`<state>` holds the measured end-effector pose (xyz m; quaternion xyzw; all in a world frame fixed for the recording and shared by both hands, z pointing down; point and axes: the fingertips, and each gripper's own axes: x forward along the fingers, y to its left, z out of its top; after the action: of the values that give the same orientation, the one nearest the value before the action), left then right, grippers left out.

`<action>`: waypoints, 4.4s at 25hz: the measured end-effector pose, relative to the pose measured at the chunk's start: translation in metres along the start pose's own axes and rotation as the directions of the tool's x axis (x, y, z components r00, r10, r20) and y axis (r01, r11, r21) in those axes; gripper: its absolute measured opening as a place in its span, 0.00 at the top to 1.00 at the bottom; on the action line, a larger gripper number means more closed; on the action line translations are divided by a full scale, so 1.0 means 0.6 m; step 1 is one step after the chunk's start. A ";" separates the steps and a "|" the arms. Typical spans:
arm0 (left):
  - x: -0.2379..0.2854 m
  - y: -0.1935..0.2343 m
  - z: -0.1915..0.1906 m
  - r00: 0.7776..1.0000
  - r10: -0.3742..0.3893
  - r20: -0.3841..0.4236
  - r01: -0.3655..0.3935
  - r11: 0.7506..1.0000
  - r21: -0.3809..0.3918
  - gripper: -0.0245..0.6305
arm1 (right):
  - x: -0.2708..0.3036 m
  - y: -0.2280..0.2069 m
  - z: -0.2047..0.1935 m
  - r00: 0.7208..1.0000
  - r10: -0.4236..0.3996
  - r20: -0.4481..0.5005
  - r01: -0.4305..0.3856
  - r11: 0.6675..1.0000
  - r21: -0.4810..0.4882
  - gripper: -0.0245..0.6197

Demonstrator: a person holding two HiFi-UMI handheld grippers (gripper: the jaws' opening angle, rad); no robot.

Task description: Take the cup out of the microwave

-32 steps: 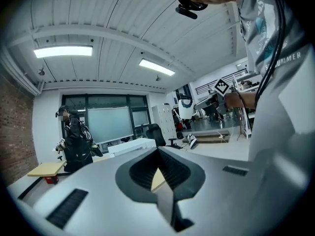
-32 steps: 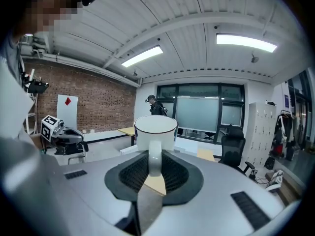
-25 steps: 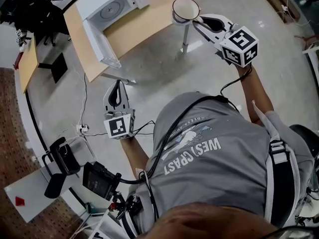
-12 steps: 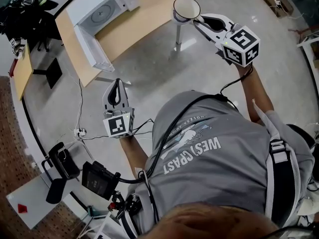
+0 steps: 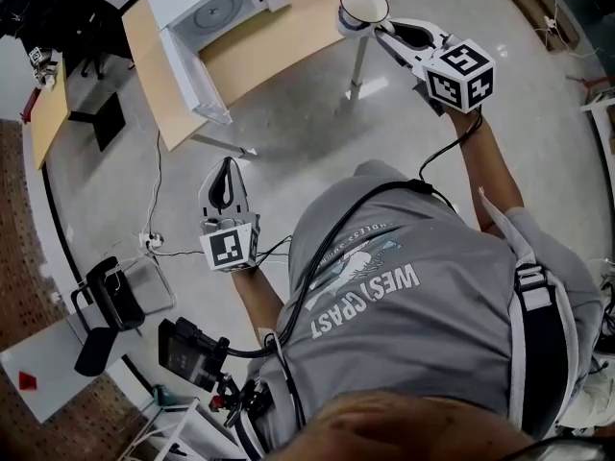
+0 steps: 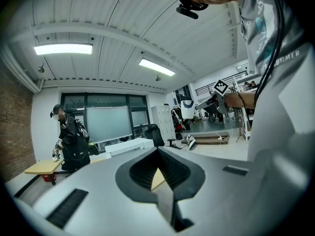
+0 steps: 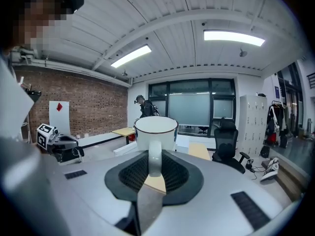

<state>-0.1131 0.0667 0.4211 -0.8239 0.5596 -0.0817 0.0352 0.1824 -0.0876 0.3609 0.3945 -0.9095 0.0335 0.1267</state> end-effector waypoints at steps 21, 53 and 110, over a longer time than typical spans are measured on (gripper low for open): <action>0.137 0.154 -0.012 0.973 0.178 -0.147 -0.182 0.983 -0.016 0.90 | 0.391 -0.246 -0.041 0.988 -0.035 -0.150 0.044 0.997 0.063 0.85; 0.595 0.246 -0.072 0.841 0.378 -0.386 -0.382 0.921 0.068 0.90 | 1.089 -0.664 -0.465 0.919 0.075 -0.388 -0.001 0.982 0.188 0.85; 0.173 0.200 -0.008 0.974 0.186 -0.129 -0.185 0.983 0.022 0.90 | 0.564 -0.370 -0.172 0.988 -0.138 -0.065 0.140 0.990 0.034 0.85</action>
<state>-0.1864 -0.0739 0.4177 -0.7609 0.6347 -0.1347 0.0100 0.1423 -0.4631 0.5388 0.4582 -0.8745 0.0543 0.1498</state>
